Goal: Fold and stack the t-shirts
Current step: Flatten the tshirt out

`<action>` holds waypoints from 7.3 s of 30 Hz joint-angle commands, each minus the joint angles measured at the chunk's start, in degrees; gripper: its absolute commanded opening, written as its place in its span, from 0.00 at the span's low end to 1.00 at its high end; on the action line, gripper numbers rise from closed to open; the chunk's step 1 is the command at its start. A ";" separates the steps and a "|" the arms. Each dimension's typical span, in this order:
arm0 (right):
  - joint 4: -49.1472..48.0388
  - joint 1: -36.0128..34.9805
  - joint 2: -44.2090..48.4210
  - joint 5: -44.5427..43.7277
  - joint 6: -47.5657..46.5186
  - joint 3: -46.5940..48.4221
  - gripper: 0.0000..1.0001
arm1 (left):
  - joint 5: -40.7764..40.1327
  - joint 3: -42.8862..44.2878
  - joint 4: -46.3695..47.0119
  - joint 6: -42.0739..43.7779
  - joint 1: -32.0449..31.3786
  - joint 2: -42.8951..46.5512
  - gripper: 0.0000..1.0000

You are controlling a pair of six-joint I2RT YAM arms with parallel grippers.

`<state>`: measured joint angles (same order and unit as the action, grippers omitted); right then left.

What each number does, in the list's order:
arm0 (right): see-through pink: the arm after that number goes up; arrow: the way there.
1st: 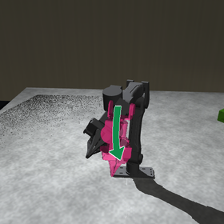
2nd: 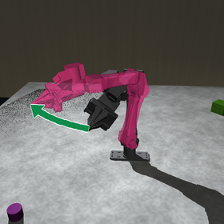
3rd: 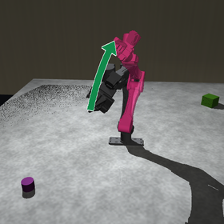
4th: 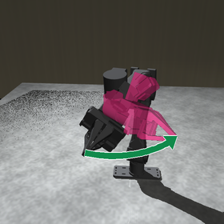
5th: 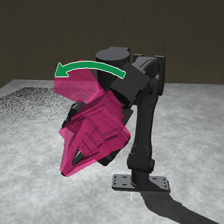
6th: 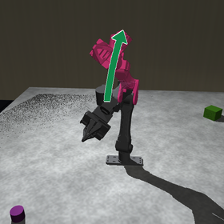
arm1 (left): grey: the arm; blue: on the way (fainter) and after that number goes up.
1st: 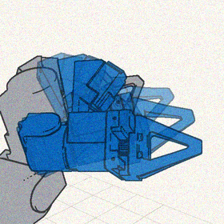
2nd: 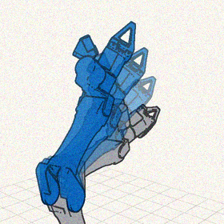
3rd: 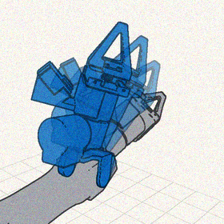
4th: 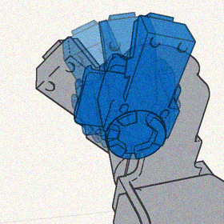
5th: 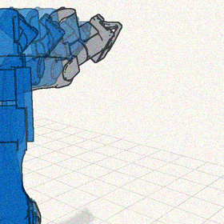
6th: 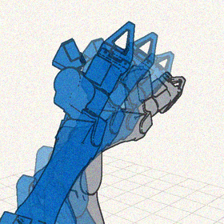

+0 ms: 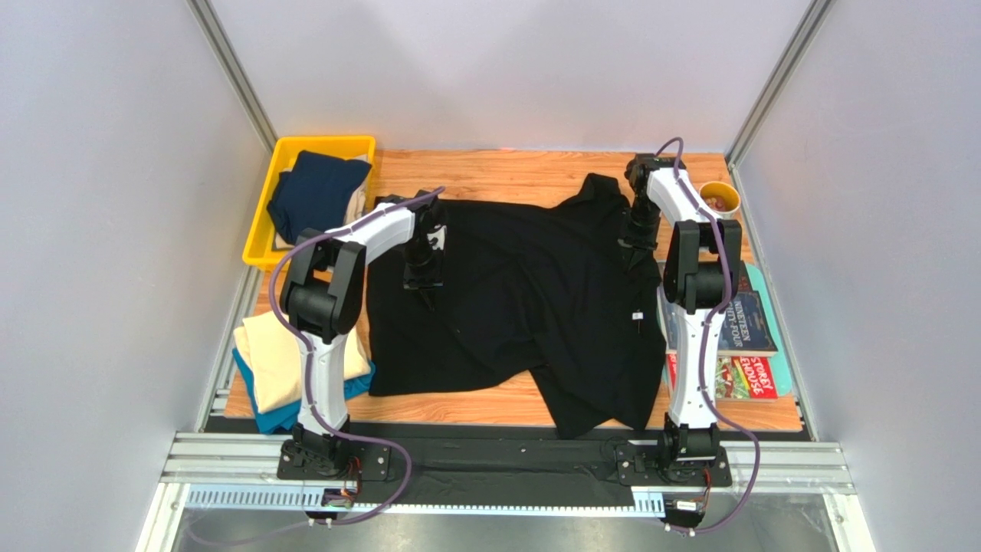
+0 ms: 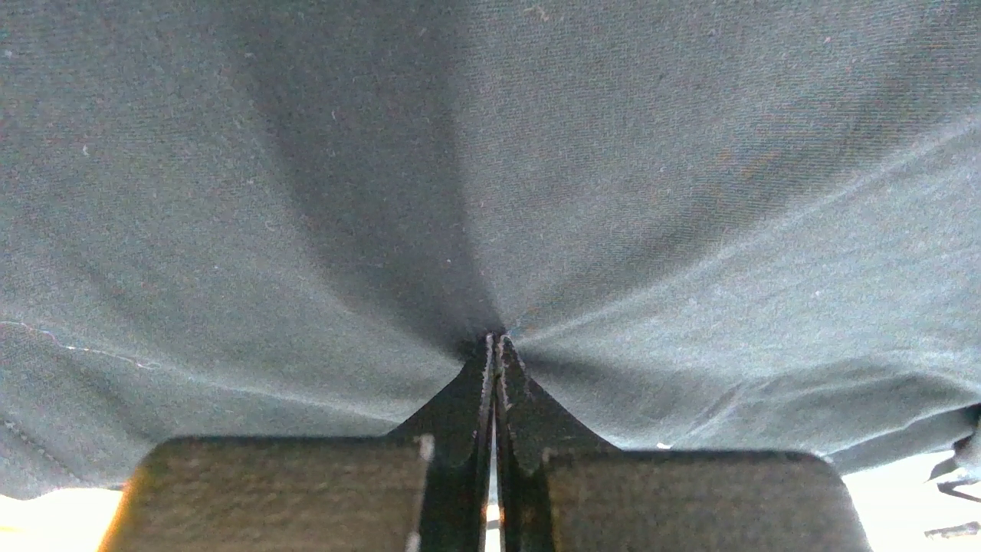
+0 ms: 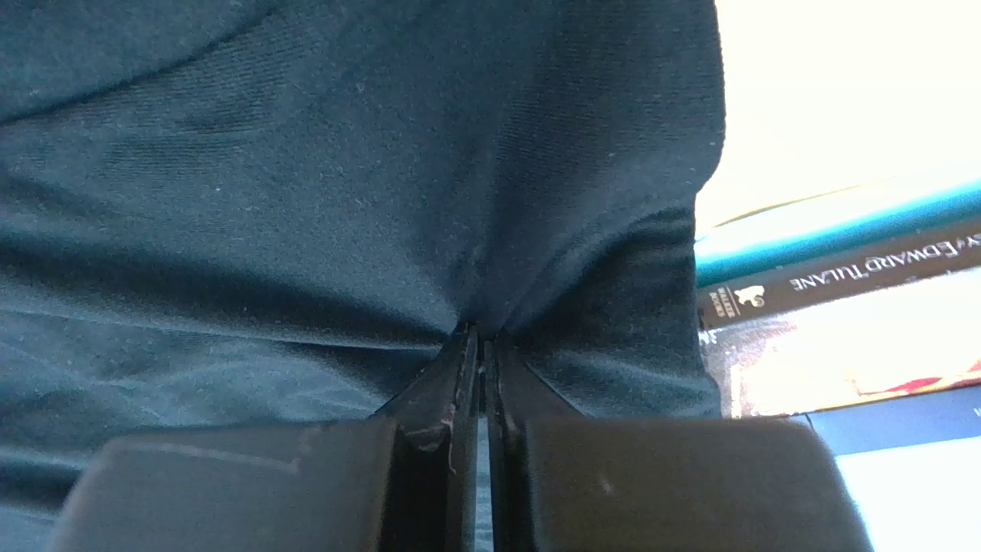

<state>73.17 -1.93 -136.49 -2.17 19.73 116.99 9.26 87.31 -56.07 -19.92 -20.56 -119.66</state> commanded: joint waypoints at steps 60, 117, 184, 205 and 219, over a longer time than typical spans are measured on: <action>-38.28 -1.50 -17.50 16.25 21.58 21.01 0.41 | 2.08 0.23 -3.08 3.49 -0.10 3.29 0.11; -33.33 4.83 -19.34 21.51 21.57 25.04 0.38 | 2.26 -11.37 -1.41 6.30 -0.10 6.18 0.00; -58.57 10.72 -15.74 20.73 32.30 20.82 0.54 | 4.46 8.58 -5.54 5.16 -0.01 0.74 0.23; -51.46 10.29 -22.95 22.73 31.79 23.38 0.49 | 2.35 8.41 -8.79 6.30 -0.01 1.97 0.22; -41.62 8.26 -20.31 20.64 19.48 21.53 0.53 | 2.70 4.98 -6.68 6.48 -0.01 3.37 0.22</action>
<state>20.27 7.70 -156.90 21.52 45.95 138.87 11.92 93.97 -63.31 -14.61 -20.58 -119.22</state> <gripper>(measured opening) 0.528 0.215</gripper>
